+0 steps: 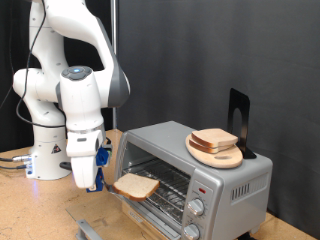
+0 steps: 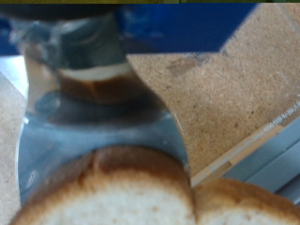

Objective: Make a piece of toast with the oven

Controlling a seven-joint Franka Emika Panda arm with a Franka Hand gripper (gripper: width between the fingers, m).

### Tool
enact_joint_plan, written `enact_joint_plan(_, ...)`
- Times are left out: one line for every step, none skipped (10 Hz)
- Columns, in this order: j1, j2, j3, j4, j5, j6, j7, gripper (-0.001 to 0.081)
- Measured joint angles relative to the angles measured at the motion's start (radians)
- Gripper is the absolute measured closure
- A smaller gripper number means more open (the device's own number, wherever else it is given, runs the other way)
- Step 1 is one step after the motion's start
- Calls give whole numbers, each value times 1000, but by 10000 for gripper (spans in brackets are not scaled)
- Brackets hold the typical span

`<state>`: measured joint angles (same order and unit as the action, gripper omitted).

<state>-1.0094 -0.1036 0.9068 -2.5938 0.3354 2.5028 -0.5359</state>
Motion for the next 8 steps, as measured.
enact_joint_plan(6,-1,4,2,9,-1,1,537)
enact_joint_plan(16,-3,8,3,26,-2,1,537)
enact_joint_plan(29,-9,11,3,48,-4,1,537)
enact_joint_plan(44,-16,13,3,71,-9,1,537)
enact_joint_plan(57,-25,15,4,88,-18,1,537)
enact_joint_plan(67,-35,17,4,100,-26,1,537)
enact_joint_plan(71,-43,19,4,104,-31,1,537)
enact_joint_plan(71,-46,20,3,106,-32,1,537)
